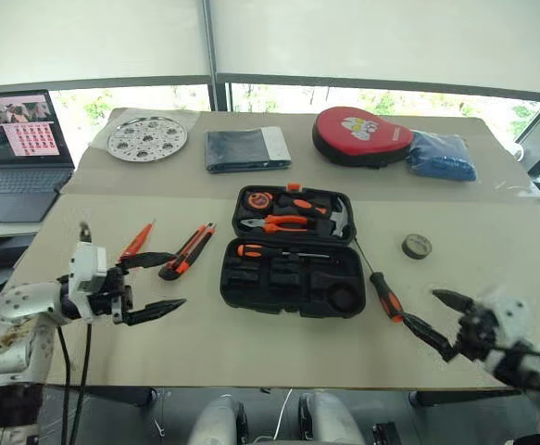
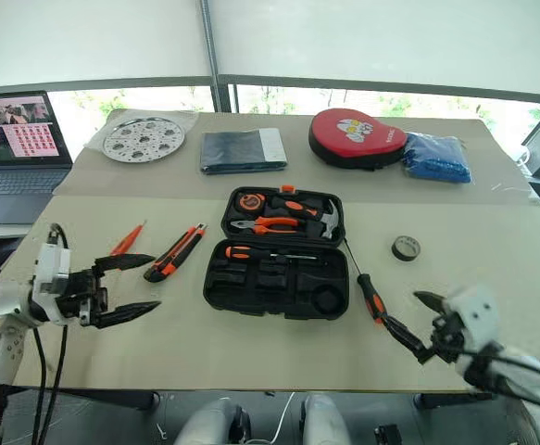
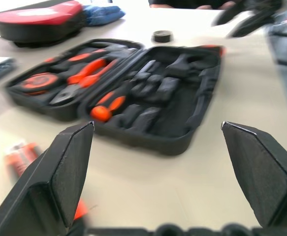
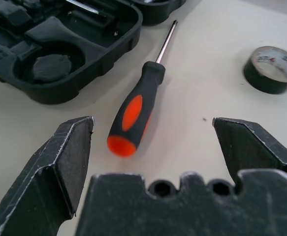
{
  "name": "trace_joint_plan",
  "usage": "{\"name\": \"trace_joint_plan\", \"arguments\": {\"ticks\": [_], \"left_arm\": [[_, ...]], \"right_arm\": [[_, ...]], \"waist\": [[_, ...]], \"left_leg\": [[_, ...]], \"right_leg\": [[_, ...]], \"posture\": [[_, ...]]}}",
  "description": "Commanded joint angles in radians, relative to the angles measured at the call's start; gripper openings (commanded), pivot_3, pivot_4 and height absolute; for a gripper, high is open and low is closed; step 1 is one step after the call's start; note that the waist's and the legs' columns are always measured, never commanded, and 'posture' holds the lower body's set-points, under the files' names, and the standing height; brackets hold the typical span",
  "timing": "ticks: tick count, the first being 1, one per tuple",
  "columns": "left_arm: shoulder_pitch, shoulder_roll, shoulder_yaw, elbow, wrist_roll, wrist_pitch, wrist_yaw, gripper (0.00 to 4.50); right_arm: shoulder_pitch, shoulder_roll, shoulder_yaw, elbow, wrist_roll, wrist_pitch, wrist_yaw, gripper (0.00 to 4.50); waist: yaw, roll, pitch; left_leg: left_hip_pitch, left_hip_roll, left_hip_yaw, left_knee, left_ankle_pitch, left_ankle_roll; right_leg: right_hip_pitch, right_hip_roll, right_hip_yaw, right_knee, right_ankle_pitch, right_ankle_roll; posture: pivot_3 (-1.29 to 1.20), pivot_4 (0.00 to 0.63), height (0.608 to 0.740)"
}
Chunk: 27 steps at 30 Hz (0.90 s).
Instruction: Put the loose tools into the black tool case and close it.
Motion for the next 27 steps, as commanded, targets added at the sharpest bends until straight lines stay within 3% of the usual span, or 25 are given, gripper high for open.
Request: {"name": "trace_joint_plan", "arguments": {"ticks": [1, 2, 3, 7, 12, 14, 18, 20, 23, 27], "left_arm": [[-0.005, -0.006, -0.018, -0.096, -0.036, 0.026, 0.021, 4.44], [-0.006, -0.007, -0.027, -0.109, -0.039, 0.031, 0.019, 4.44], [-0.007, -0.007, -0.038, -0.123, -0.041, 0.036, 0.017, 4.5], [-0.021, -0.011, -0.063, -0.151, -0.044, 0.028, 0.006, 4.5], [-0.041, -0.013, -0.08, -0.18, -0.067, 0.03, -0.014, 4.5], [-0.043, -0.021, -0.082, -0.198, -0.081, 0.046, 0.002, 4.5], [-0.026, -0.039, -0.068, -0.203, -0.073, 0.052, 0.06, 4.5], [0.007, -0.042, -0.038, -0.198, -0.077, 0.063, 0.106, 4.5], [0.075, -0.039, 0.008, -0.191, -0.073, 0.06, 0.148, 4.5], [0.153, -0.039, 0.05, -0.179, -0.046, 0.03, 0.172, 4.5]], "right_arm": [[-0.089, -0.014, 0.079, 0.033, -0.045, 0.105, -0.046, 4.5], [-0.118, -0.006, 0.102, 0.043, -0.051, 0.123, -0.053, 4.5], [-0.144, 0.0, 0.122, 0.052, -0.05, 0.157, -0.063, 3.99], [-0.194, 0.008, 0.162, 0.074, -0.084, 0.204, -0.092, 2.78], [-0.2, 0.034, 0.105, 0.076, -0.112, 0.175, -0.146, 1.15], [-0.186, 0.048, 0.069, 0.071, -0.128, 0.085, -0.144, 1.1], [-0.161, -0.004, 0.033, 0.055, -0.131, -0.152, 0.028, 1.09], [-0.225, -0.056, 0.049, 0.099, -0.158, -0.242, 0.1, 1.09], [-0.364, -0.091, 0.13, 0.135, -0.144, -0.29, 0.229, 1.09], [-0.559, -0.059, 0.296, 0.198, -0.193, -0.297, 0.337, 1.09]], "waist": [[0.005, 0.0, 0.0], [0.007, 0.0, 0.0], [0.006, 0.0, 0.0], [0.001, 0.0, 0.0], [0.0, 0.0, 0.0], [0.0, 0.0, 0.0], [0.0, 0.001, 0.001], [-0.008, 0.002, 0.002], [-0.034, 0.001, 0.003], [-0.057, 0.0, 0.005]], "left_leg": [[-0.001, 0.0, -0.001, 0.0, 0.0, 0.0], [-0.002, 0.0, -0.001, 0.0, 0.0, -0.001], [-0.002, 0.0, -0.002, 0.0, 0.0, -0.001], [-0.004, 0.0, -0.001, 0.0, 0.0, -0.001], [-0.004, 0.0, -0.001, 0.0, 0.0, 0.0], [-0.004, 0.0, 0.0, 0.0, 0.0, 0.0], [-0.004, -0.001, 0.0, 0.0, 0.0, 0.0], [-0.003, -0.001, 0.0, 0.0, 0.0, 0.0], [-0.003, 0.0, 0.0, 0.0, 0.001, -0.001], [0.0, 0.002, 0.0, -0.003, 0.001, -0.002]], "right_leg": [[0.0, 0.001, 0.0, 0.0, 0.0, 0.0], [-0.001, 0.002, -0.001, 0.0, 0.001, 0.001], [-0.001, 0.003, -0.001, 0.0, 0.002, 0.003], [-0.002, 0.004, -0.001, -0.001, 0.002, 0.003], [-0.001, 0.004, 0.0, -0.002, 0.002, 0.004], [-0.001, 0.004, 0.0, -0.002, 0.002, 0.004], [-0.001, 0.004, 0.0, -0.002, 0.002, 0.005], [-0.002, 0.004, 0.001, -0.002, 0.002, 0.005], [-0.003, 0.005, 0.002, -0.002, 0.002, 0.005], [-0.003, 0.008, 0.003, 0.0, 0.001, 0.002]], "posture": [[0.0, 0.15, 0.74], [0.0, 0.15, 0.74], [0.0, 0.15, 0.74], [0.0, 0.15, 0.74], [0.0, 0.15, 0.74], [0.0, 0.15, 0.74], [0.0, 0.15, 0.74], [0.0, 0.15, 0.74], [0.0, 0.15, 0.74], [0.0, 0.15, 0.74]]}}
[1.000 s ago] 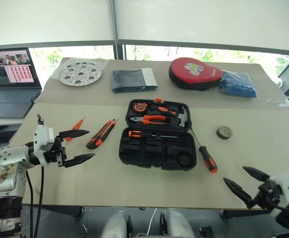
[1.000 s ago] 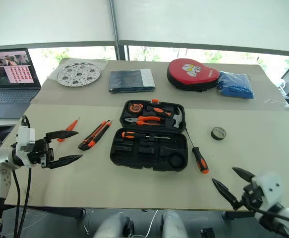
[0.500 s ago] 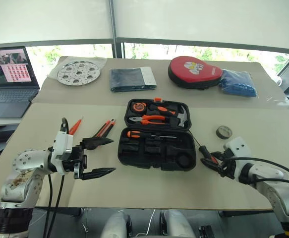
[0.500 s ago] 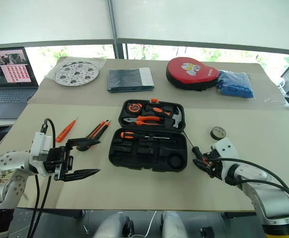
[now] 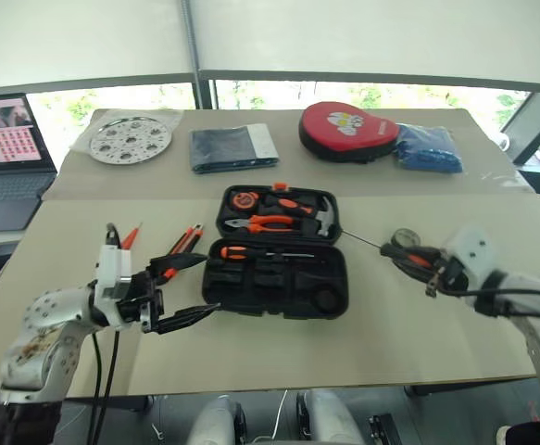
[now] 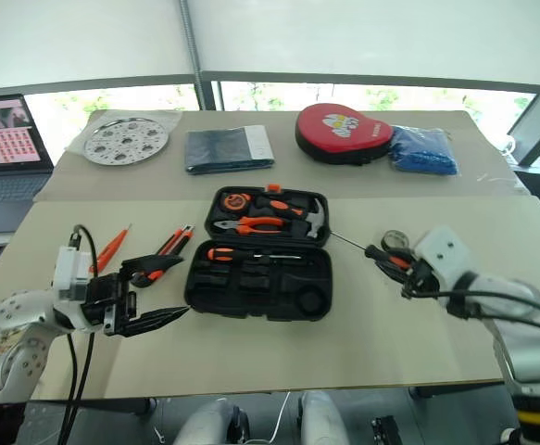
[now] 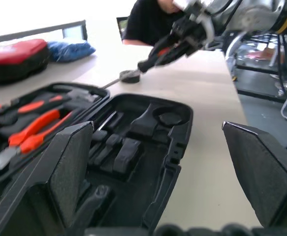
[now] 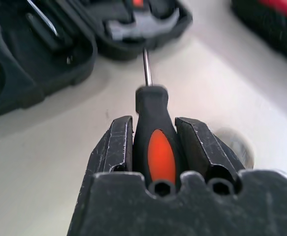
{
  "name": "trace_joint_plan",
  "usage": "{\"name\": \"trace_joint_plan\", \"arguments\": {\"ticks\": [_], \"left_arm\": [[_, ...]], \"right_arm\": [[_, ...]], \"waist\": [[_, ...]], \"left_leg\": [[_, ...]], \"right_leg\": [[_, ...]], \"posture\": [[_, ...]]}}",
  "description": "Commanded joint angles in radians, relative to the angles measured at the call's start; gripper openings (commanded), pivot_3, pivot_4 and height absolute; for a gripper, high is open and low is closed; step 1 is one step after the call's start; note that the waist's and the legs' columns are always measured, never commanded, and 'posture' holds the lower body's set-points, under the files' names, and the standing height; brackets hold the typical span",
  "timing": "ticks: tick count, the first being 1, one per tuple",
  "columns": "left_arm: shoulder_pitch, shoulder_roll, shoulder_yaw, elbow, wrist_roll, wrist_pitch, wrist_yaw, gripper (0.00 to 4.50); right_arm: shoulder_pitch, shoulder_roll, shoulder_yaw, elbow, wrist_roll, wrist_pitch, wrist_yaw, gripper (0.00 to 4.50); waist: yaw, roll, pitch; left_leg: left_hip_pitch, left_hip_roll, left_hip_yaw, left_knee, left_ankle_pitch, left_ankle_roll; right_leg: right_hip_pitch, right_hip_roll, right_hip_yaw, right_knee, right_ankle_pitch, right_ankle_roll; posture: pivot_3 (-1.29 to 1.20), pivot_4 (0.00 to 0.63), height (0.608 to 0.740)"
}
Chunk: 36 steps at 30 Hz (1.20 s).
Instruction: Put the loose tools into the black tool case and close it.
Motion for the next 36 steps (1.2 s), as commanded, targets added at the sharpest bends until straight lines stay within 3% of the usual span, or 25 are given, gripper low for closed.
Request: {"name": "trace_joint_plan", "arguments": {"ticks": [1, 5, 10, 18, 22, 24, 28, 32, 36], "left_arm": [[0.053, 0.004, 0.059, -0.014, 0.02, -0.038, 0.023, 4.5], [0.096, 0.009, 0.084, -0.049, 0.019, -0.045, 0.039, 4.5], [0.111, 0.0, 0.089, -0.065, 0.025, -0.052, 0.054, 4.5], [0.067, 0.004, 0.128, 0.006, 0.022, -0.05, 0.091, 4.5], [0.06, 0.03, 0.18, 0.063, 0.01, -0.037, 0.083, 4.5], [0.063, 0.04, 0.192, 0.074, 0.006, -0.039, 0.067, 4.5], [0.07, 0.047, 0.207, 0.081, 0.004, -0.035, 0.055, 4.5], [0.107, 0.048, 0.235, 0.083, 0.008, -0.038, 0.052, 4.5], [0.136, 0.044, 0.255, 0.062, 0.0, -0.034, 0.057, 4.5]], "right_arm": [[-0.163, 0.048, 0.15, -0.006, -0.013, -0.046, 0.108, 1.09], [-0.195, 0.048, 0.19, 0.011, -0.047, -0.008, 0.129, 1.09], [-0.134, -0.047, 0.143, 0.052, -0.069, 0.008, 0.155, 1.09], [0.032, -0.068, -0.085, -0.027, 0.137, -0.027, 0.246, 1.09], [0.016, -0.012, -0.102, -0.113, 0.236, 0.017, 0.21, 1.09], [-0.029, 0.046, -0.049, -0.171, 0.277, 0.062, 0.167, 1.09], [-0.161, 0.182, 0.151, -0.192, 0.19, 0.109, 0.08, 1.09], [-0.34, 0.356, 0.373, -0.054, 0.024, 0.137, -0.02, 1.09], [-0.428, 0.466, 0.471, 0.052, -0.055, 0.133, -0.055, 1.09]], "waist": [[-0.004, -0.002, 0.001], [0.006, -0.004, 0.002], [0.035, -0.004, 0.002], [0.059, -0.004, 0.002], [0.044, -0.004, 0.002], [0.031, -0.004, 0.002], [0.027, -0.005, 0.002], [0.026, -0.005, 0.002], [0.036, -0.005, 0.002]], "left_leg": [[0.001, 0.0, 0.0, -0.002, 0.001, -0.001], [0.006, 0.0, 0.0, -0.012, 0.004, -0.006], [0.004, -0.001, 0.001, -0.013, 0.004, -0.007], [0.003, -0.003, 0.0, -0.012, 0.003, -0.005], [0.004, -0.001, 0.0, -0.012, 0.003, -0.005], [0.007, 0.0, 0.0, -0.013, 0.003, -0.005], [0.009, 0.0, 0.0, -0.014, 0.004, -0.007], [0.008, 0.0, 0.001, -0.013, 0.005, -0.008], [0.0, -0.001, 0.001, -0.013, 0.01, -0.017]], "right_leg": [[0.0, 0.0, 0.0, 0.0, 0.0, -0.001], [0.0, -0.001, -0.001, 0.001, -0.001, -0.004], [-0.001, -0.004, -0.002, -0.001, -0.001, -0.004], [0.002, -0.005, -0.004, -0.004, -0.001, -0.003], [0.002, -0.004, -0.003, -0.002, -0.001, -0.003], [0.002, -0.003, -0.003, -0.001, -0.001, -0.003], [0.003, -0.003, -0.003, 0.0, 0.0, -0.004], [0.001, -0.003, -0.003, 0.002, 0.0, -0.005], [-0.008, -0.003, -0.004, 0.003, 0.0, -0.006]], "posture": [[0.0, 0.15, 0.74], [0.0, 0.15, 0.74], [0.0, 0.15, 0.74], [0.0, 0.15, 0.74], [0.0, 0.15, 0.74], [0.0, 0.15, 0.74], [0.0, 0.15, 0.74], [0.0, 0.15, 0.74], [0.0, 0.15, 0.74]]}}
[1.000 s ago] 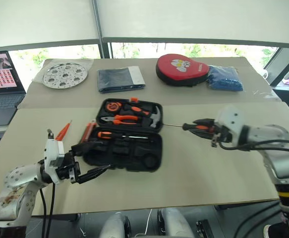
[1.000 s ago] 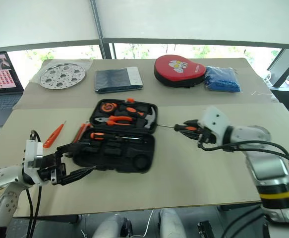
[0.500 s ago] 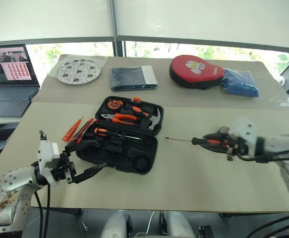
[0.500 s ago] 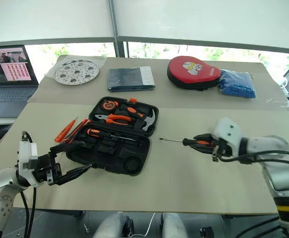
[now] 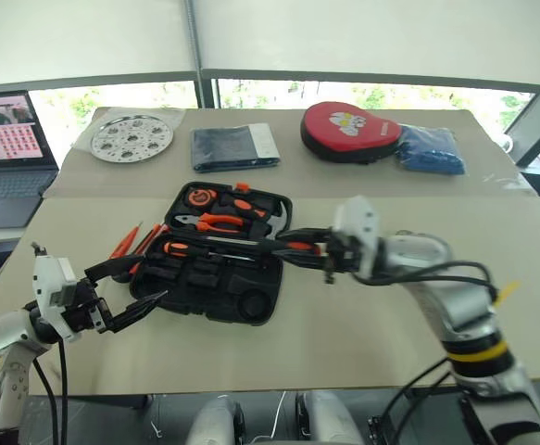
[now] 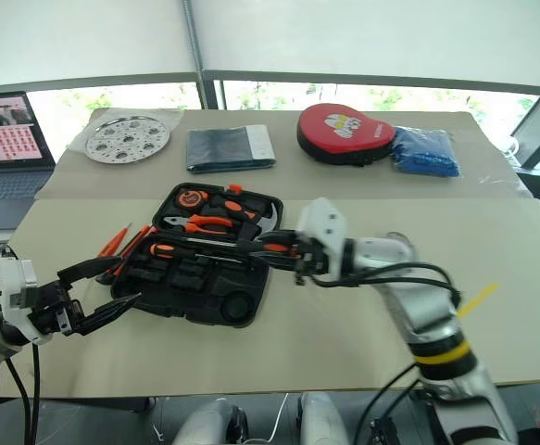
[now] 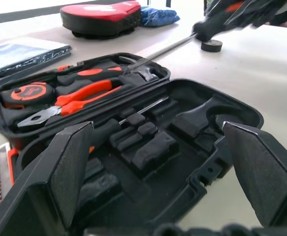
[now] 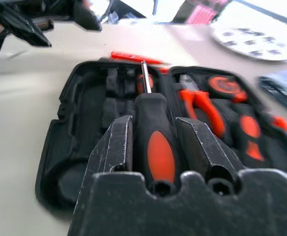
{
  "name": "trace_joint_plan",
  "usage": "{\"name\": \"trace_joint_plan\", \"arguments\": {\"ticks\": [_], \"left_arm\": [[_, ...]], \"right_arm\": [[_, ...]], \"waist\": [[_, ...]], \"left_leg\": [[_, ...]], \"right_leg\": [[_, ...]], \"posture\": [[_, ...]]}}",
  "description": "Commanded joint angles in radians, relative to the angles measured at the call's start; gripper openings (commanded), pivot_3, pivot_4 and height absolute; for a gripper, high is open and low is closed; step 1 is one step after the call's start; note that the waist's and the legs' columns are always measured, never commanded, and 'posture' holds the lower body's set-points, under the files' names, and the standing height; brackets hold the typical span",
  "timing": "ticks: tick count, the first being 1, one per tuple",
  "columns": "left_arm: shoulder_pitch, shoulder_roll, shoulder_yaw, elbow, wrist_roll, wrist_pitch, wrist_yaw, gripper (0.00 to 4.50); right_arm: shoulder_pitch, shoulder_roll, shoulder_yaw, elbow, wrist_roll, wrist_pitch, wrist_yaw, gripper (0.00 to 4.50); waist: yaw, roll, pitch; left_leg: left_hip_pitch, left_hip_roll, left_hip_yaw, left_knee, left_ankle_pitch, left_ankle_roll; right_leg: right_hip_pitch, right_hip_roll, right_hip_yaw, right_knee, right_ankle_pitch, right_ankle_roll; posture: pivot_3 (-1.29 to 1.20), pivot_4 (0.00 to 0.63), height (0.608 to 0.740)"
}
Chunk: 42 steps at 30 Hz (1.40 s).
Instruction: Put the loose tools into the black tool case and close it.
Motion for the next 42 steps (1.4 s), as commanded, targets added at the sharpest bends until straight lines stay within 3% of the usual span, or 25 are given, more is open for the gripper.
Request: {"name": "trace_joint_plan", "arguments": {"ticks": [1, 7, 18, 23, 31, 42], "left_arm": [[0.026, 0.008, 0.044, -0.039, -0.023, 0.0, 0.002, 4.5], [0.055, 0.007, 0.054, -0.066, -0.033, 0.005, 0.011, 4.5], [0.111, 0.008, 0.079, -0.108, -0.048, 0.023, 0.028, 4.5], [0.102, 0.009, 0.074, -0.12, -0.051, 0.031, 0.037, 4.5], [0.107, 0.006, 0.079, -0.126, -0.051, 0.037, 0.032, 4.5], [0.093, 0.009, 0.066, -0.122, -0.045, 0.038, 0.029, 4.5]], "right_arm": [[-0.061, 0.07, 0.072, 0.066, -0.072, -0.013, -0.03, 1.09], [-0.07, 0.123, 0.121, 0.108, -0.116, 0.001, -0.027, 1.09], [-0.001, 0.1, 0.131, 0.149, -0.188, -0.023, -0.055, 1.09], [-0.005, 0.141, 0.089, 0.178, -0.155, -0.009, -0.08, 1.09], [0.027, 0.18, 0.004, 0.152, -0.035, -0.098, -0.005, 1.09], [0.014, 0.156, 0.078, 0.235, -0.191, -0.139, -0.032, 1.09]], "waist": [[0.005, 0.0, 0.0], [0.001, 0.0, 0.0], [0.001, -0.001, 0.0], [-0.001, -0.001, -0.001], [-0.001, -0.001, 0.0], [-0.004, -0.001, 0.0]], "left_leg": [[-0.005, -0.001, -0.001, 0.001, 0.001, 0.0], [-0.009, -0.001, 0.0, 0.001, 0.0, 0.0], [-0.006, 0.0, -0.001, 0.001, 0.0, 0.0], [-0.004, 0.0, -0.001, 0.001, 0.001, 0.0], [-0.005, 0.0, -0.001, 0.001, 0.001, 0.0], [-0.005, 0.0, -0.001, 0.001, 0.001, 0.0]], "right_leg": [[-0.005, 0.0, -0.001, 0.0, 0.0, 0.0], [-0.005, -0.001, -0.003, -0.001, 0.0, 0.0], [-0.004, -0.001, -0.003, -0.001, 0.0, 0.0], [-0.003, 0.0, -0.003, 0.001, 0.001, -0.001], [-0.003, 0.0, -0.003, 0.0, 0.001, -0.002], [-0.004, 0.0, -0.003, 0.0, 0.001, -0.002]], "posture": [[0.0, 0.15, 0.74], [0.0, 0.15, 0.74], [0.0, 0.15, 0.74], [0.0, 0.15, 0.74], [0.0, 0.15, 0.74], [0.0, 0.15, 0.74]]}}
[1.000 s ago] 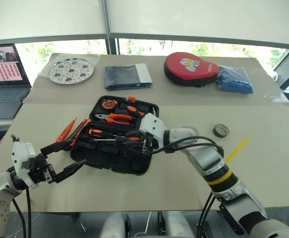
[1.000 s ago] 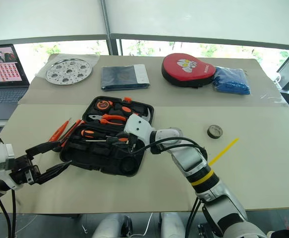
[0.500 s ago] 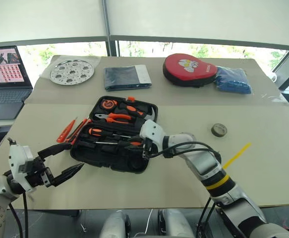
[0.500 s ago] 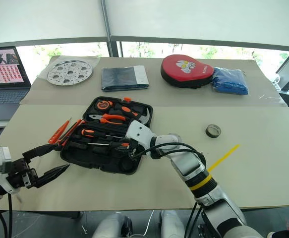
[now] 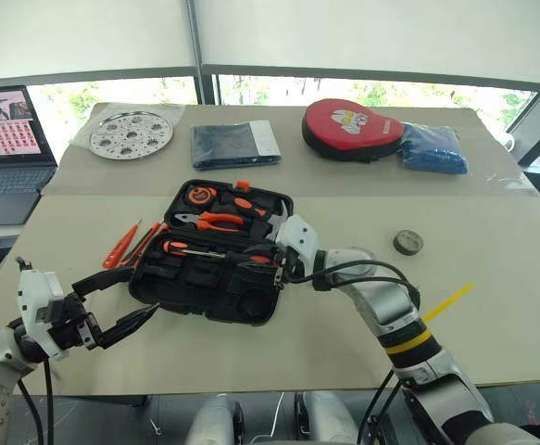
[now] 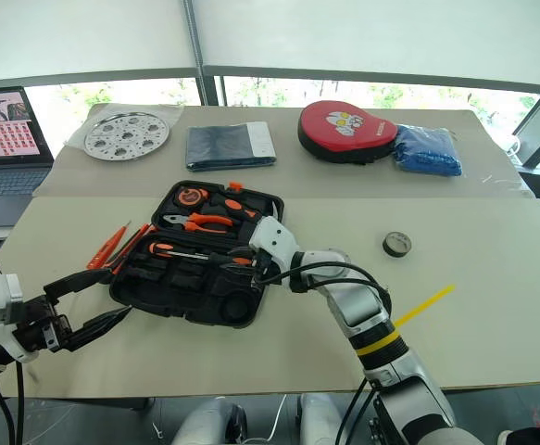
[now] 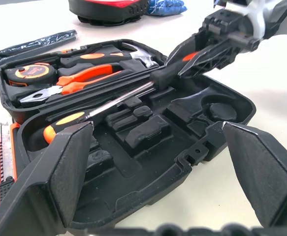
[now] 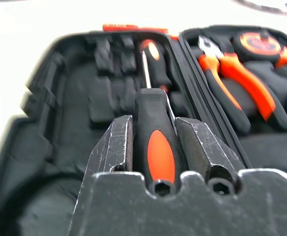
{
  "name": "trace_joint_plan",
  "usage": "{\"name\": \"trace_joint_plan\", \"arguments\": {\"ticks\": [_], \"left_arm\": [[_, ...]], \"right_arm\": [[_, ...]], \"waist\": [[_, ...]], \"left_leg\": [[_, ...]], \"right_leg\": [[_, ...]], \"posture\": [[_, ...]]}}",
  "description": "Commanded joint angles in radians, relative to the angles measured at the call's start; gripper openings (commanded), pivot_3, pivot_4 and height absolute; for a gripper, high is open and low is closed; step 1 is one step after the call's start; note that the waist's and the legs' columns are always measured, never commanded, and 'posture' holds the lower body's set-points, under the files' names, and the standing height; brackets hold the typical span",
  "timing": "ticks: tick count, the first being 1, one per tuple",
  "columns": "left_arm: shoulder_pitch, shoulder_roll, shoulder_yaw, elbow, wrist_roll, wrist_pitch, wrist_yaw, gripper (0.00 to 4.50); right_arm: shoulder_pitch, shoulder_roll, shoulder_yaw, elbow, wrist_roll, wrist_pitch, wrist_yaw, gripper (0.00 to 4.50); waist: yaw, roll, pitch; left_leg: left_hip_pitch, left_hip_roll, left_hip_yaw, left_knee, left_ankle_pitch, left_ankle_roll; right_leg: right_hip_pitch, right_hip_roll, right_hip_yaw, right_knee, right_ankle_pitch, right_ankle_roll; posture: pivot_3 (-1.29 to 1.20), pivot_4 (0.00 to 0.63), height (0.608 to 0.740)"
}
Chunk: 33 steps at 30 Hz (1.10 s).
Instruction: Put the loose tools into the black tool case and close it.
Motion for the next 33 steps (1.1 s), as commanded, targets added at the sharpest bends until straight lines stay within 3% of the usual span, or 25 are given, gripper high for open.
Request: {"name": "trace_joint_plan", "arguments": {"ticks": [1, 9, 11, 15, 20, 23, 30, 33], "left_arm": [[-0.013, 0.01, 0.012, -0.024, -0.013, -0.002, -0.002, 4.5], [-0.015, 0.007, 0.007, -0.03, -0.009, 0.0, 0.004, 4.5], [-0.015, 0.006, 0.006, -0.035, -0.01, 0.002, 0.008, 4.5], [-0.014, 0.007, 0.007, -0.038, -0.01, 0.005, 0.012, 4.5], [-0.012, 0.008, 0.009, -0.043, -0.012, 0.009, 0.019, 4.5], [-0.013, 0.008, 0.01, -0.041, -0.012, 0.01, 0.021, 4.5], [-0.02, 0.01, 0.011, -0.004, 0.006, 0.008, 0.03, 4.5], [-0.016, 0.015, 0.017, 0.011, 0.013, 0.008, 0.033, 4.5]], "right_arm": [[-0.018, 0.0, 0.025, 0.006, -0.046, -0.026, -0.004, 1.09], [-0.005, 0.012, 0.042, -0.002, -0.062, 0.046, -0.007, 1.09], [-0.002, -0.002, 0.041, -0.022, -0.032, 0.095, 0.031, 2.07], [-0.013, -0.004, -0.014, -0.037, -0.017, -0.036, 0.036, 3.27], [-0.018, 0.025, -0.101, -0.041, 0.097, -0.103, 0.088, 3.27], [-0.017, 0.039, -0.102, -0.015, 0.093, -0.138, 0.091, 2.61], [-0.054, 0.126, -0.028, 0.184, -0.018, -0.224, 0.023, 0.25], [-0.072, 0.144, 0.018, 0.257, -0.072, -0.248, 0.025, 0.12]], "waist": [[0.0, 0.0, 0.0], [0.0, 0.0, 0.0], [0.0, 0.0, 0.0], [0.0, 0.0, 0.0], [0.001, 0.0, 0.0], [0.0, 0.0, 0.0], [-0.002, 0.0, 0.0], [-0.004, 0.0, 0.0]], "left_leg": [[0.0, 0.0, 0.0, 0.0, 0.0, 0.0], [0.0, 0.0, 0.0, 0.0, 0.0, 0.0], [0.0, 0.0, 0.0, 0.0, 0.0, 0.0], [0.0, 0.0, 0.0, 0.0, 0.0, 0.0], [0.0, 0.0, 0.0, 0.0, 0.0, 0.0], [0.0, 0.0, 0.0, 0.0, 0.0, 0.0], [0.0, 0.0, 0.0, 0.0, 0.0, 0.0], [0.0, 0.0, 0.0, 0.0, 0.0, -0.001]], "right_leg": [[0.0, 0.0, 0.0, 0.0, 0.0, 0.0], [0.0, 0.0, 0.0, 0.0, 0.0, 0.0], [0.0, 0.0, 0.0, 0.0, 0.0, 0.0], [0.0, 0.0, 0.0, 0.0, 0.0, 0.0], [0.0, 0.0, 0.0, 0.0, 0.0, 0.0], [0.0, 0.0, 0.0, 0.0, 0.0, 0.0], [0.0, 0.0, 0.0, 0.001, 0.0, 0.0], [0.0, 0.0, 0.0, 0.001, 0.0, 0.0]], "posture": [[0.0, 0.15, 0.74], [0.0, 0.15, 0.74], [0.0, 0.15, 0.74], [0.0, 0.15, 0.74], [0.0, 0.15, 0.74], [0.0, 0.15, 0.74], [0.0, 0.15, 0.74], [0.0, 0.15, 0.74]]}}
